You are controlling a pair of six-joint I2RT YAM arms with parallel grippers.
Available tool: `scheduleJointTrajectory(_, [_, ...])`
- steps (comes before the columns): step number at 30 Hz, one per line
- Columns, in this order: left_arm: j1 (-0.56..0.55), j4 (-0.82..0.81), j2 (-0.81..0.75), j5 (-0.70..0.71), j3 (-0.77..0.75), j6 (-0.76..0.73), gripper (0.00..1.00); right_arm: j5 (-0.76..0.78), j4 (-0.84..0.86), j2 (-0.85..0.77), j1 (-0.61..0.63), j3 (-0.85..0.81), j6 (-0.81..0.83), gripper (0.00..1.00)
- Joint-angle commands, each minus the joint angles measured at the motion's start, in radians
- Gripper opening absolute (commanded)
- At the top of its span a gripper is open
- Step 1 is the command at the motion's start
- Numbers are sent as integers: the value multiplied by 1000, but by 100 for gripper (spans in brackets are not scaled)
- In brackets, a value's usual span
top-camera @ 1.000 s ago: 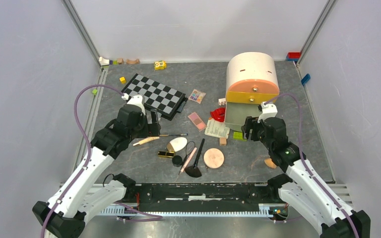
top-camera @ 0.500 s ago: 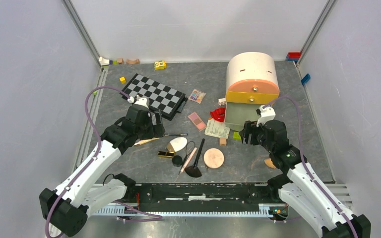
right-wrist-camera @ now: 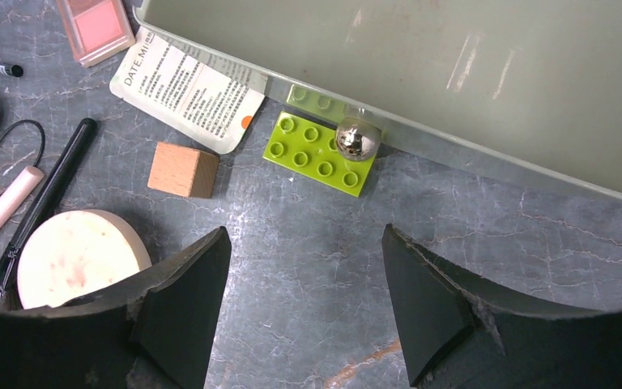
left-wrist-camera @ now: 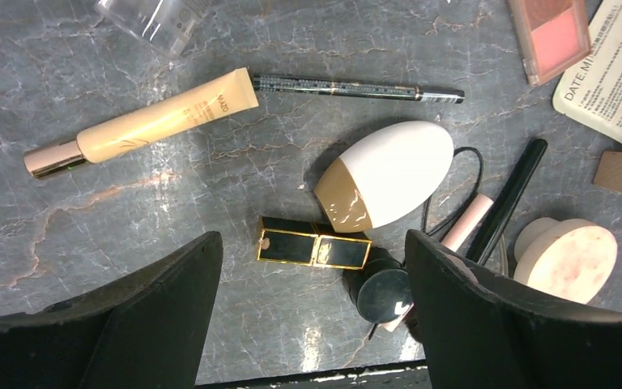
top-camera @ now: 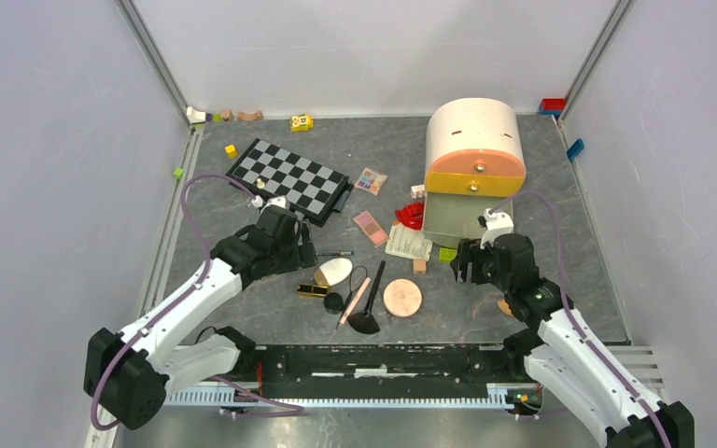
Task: Organize the makeup
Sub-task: Pick up the makeup from the center of the board.
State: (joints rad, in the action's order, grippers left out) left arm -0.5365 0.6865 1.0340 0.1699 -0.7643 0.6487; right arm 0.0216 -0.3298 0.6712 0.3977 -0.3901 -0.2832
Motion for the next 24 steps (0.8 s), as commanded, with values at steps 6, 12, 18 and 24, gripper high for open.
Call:
scheduleJointTrajectory(6, [30,-57,48,122,-46,35,94,-17,5,-20,3,6,16,76])
scheduleJointTrajectory(12, [181,-178,132,61,-114,-71,97,-66,6,-15,2,7,29,76])
scheduleJointTrajectory(18, [208,-315,263,142,-157,-199,100,-88,2,-9,2,6,38,77])
scheduleJointTrajectory(24, [216,-386,446,166,-208,-292,96,-99,1,-13,2,5,37,77])
